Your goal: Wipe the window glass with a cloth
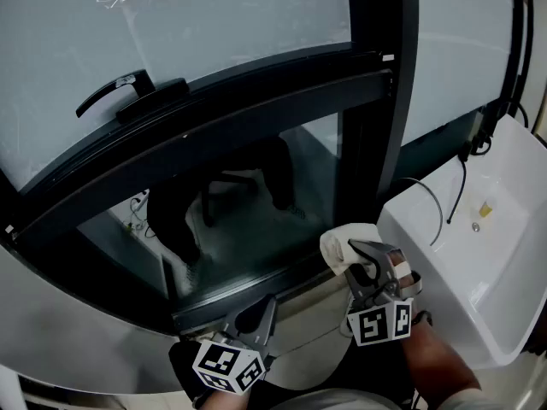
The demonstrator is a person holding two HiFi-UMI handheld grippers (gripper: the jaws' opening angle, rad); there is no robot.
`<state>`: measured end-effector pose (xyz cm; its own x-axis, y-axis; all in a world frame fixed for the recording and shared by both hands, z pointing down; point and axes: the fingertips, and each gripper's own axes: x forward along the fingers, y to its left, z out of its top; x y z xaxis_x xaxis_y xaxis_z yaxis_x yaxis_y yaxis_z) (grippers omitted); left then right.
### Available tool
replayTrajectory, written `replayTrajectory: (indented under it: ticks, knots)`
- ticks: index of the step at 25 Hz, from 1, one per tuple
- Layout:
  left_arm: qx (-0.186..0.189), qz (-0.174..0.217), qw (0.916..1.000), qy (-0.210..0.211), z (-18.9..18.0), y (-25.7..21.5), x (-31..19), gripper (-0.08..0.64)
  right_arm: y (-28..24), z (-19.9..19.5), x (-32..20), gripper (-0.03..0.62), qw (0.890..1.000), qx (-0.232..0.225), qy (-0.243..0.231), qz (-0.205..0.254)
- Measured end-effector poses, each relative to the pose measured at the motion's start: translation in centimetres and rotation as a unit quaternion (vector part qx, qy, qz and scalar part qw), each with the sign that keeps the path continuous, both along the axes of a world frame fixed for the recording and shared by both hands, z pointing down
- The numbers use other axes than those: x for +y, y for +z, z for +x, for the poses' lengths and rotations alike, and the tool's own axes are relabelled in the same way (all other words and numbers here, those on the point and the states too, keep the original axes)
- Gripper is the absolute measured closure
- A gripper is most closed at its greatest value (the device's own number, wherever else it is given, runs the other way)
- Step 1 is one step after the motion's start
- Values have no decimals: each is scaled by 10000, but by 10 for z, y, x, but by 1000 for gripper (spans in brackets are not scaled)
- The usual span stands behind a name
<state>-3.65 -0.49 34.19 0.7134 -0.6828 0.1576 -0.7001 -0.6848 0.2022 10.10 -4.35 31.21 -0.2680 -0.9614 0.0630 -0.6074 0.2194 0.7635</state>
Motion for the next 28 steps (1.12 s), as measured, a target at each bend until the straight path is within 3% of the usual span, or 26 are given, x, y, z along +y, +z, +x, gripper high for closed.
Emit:
replayTrajectory:
  ticks: [7,16,22,28]
  knots:
    - [10,-24,10000,57,15,-13,-29,543,-30,5,-60,506,9890,1268,18,760]
    - [-123,-280,9994,159,26,-10,-62,543,-72,21,-145,506,9626,2273,154,1464]
    - [-241,-356,9991,33,21,-3,-81,543,-87,25,-198,506,9496,2623,198,1703]
    - [-324,-475,9983,24,18,0,-84,543,-109,30,-212,506,9447,2551,282,2041]
